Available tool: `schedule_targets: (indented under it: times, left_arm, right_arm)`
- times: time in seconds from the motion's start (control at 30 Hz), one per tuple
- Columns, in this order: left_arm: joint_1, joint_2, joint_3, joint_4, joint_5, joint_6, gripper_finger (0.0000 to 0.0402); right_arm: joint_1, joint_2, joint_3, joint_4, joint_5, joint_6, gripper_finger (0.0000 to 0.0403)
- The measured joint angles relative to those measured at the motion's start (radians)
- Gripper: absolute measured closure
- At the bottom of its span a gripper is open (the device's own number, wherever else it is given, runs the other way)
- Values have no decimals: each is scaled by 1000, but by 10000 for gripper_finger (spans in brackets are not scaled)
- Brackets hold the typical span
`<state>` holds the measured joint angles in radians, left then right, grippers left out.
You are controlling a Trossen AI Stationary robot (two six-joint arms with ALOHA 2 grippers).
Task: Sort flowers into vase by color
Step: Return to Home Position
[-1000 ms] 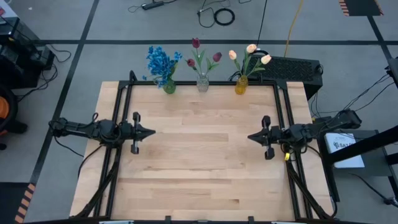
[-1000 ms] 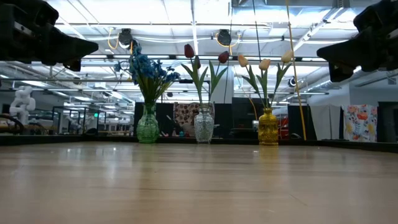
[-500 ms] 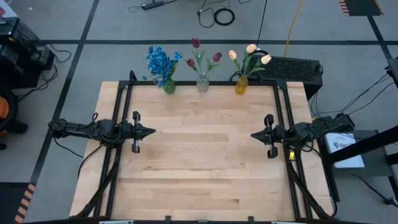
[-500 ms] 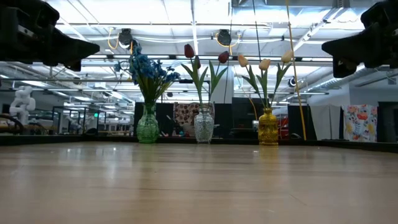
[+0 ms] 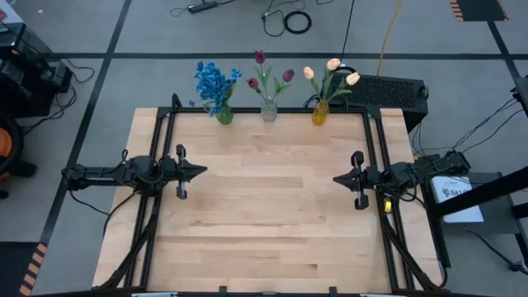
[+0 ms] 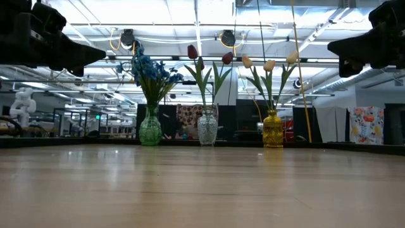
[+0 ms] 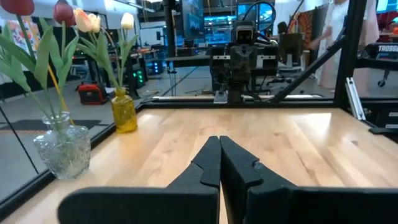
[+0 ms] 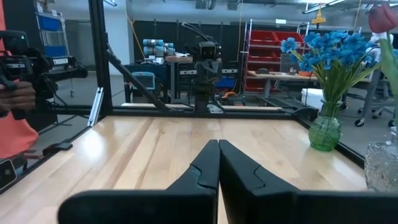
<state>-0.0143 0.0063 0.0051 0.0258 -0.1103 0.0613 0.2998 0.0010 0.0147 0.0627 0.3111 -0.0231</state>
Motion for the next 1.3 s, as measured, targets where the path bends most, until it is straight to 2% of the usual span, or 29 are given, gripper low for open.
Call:
schedule_targets:
  times: [0.27,0.53,0.7,1.3]
  left_arm:
    - [0,0,0,0,1,6,401]
    - [0,0,0,2,-18,0,401]
    - [0,0,0,2,-21,-1,401]
    - [0,0,0,3,-24,-2,390]
  right_arm:
    - [-31,0,0,2,-34,-33,403]
    - [-145,0,0,-13,-213,-53,403]
    - [-196,0,0,-15,-260,-60,403]
    - [-209,2,0,-37,-255,-42,403]
